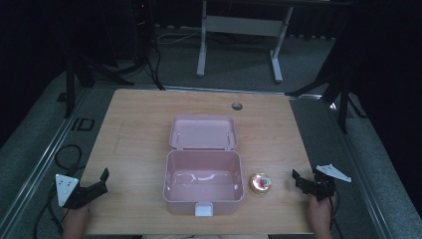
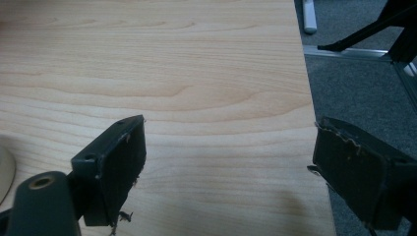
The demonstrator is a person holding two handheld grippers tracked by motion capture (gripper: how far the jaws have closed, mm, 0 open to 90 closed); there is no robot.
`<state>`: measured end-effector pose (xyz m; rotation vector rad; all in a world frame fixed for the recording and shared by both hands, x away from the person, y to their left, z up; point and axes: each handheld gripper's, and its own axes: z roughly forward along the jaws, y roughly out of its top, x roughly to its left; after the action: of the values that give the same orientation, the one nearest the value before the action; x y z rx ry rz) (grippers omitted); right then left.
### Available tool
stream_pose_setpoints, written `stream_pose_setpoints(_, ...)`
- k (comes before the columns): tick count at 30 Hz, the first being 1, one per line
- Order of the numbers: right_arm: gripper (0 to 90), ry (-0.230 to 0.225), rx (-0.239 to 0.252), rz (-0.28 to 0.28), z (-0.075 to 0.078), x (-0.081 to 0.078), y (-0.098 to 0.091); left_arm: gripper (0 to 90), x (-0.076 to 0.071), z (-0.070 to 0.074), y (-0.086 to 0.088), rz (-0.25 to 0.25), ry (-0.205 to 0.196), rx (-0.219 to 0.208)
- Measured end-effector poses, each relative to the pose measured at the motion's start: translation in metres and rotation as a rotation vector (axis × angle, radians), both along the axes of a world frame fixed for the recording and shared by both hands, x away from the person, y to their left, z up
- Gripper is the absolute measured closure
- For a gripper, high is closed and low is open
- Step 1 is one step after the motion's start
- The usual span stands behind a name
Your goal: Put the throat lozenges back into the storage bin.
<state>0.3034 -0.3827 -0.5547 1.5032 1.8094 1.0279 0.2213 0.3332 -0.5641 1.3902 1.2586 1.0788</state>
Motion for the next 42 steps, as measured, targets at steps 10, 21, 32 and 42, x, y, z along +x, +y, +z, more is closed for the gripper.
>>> stream_pose_setpoints(10, 12.6, 0.04, 0.041, 0.071, 0.0, 0.003, -0.004, 0.4, 0.0, 0.0, 0.001, -0.005, 0.001, -0.006)
stream_pose_setpoints(21, 13.2, 0.161, -0.055, 0.384, -0.002, 0.014, -0.012, 0.4, 0.0, 0.0, 0.002, -0.013, 0.002, -0.012)
stream_pose_setpoints(32, 14.3, 0.299, -0.253, 0.602, 0.017, 0.012, -0.004, 0.4, 0.0, 0.0, 0.001, -0.018, 0.001, -0.01)
stream_pose_setpoints(42, 14.7, 0.566, -0.505, 0.751, 0.035, 0.016, 0.012, 0.4, 0.0, 0.0, 0.001, -0.019, 0.002, -0.008)
